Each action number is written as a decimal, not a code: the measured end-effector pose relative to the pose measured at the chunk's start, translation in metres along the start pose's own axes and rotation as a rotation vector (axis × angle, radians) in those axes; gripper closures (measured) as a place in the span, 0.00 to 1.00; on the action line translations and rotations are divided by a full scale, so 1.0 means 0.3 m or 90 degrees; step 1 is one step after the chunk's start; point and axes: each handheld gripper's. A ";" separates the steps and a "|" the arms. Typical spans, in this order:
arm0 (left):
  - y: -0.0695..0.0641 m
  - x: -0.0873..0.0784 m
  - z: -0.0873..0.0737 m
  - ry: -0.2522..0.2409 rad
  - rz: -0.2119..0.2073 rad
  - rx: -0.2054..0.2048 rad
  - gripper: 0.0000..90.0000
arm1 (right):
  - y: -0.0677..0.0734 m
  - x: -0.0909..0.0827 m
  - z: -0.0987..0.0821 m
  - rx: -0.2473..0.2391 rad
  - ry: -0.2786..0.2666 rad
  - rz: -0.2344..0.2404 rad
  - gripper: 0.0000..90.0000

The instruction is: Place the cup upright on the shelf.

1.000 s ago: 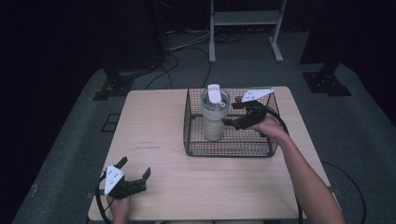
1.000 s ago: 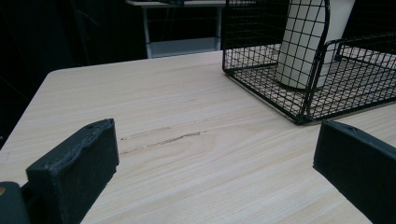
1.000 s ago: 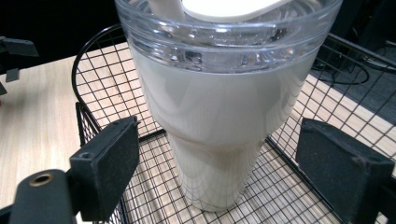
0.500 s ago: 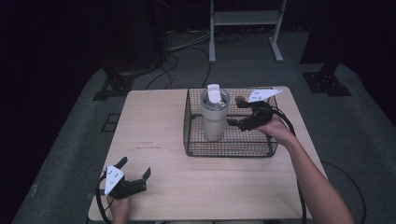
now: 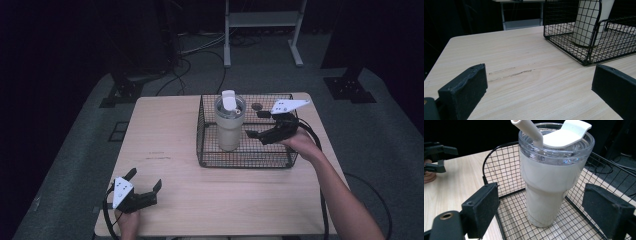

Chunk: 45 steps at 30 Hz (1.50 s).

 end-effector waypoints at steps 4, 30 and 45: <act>-0.001 0.001 0.000 0.001 0.001 0.000 0.00 | 0.011 -0.006 0.003 -0.001 0.002 0.003 0.15; -0.005 0.002 0.000 -0.001 0.005 0.002 0.00 | 0.105 -0.076 -0.089 0.012 0.010 0.032 0.15; -0.005 0.002 0.001 0.002 0.006 0.008 0.00 | 0.166 -0.105 -0.150 0.006 0.009 0.039 0.15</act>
Point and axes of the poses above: each handheld gripper's, and its own axes: x roughly forward along the jaws, z roughly out of its top, y roughly to its left, and after that the axes turned 11 degrees about z, right-handed
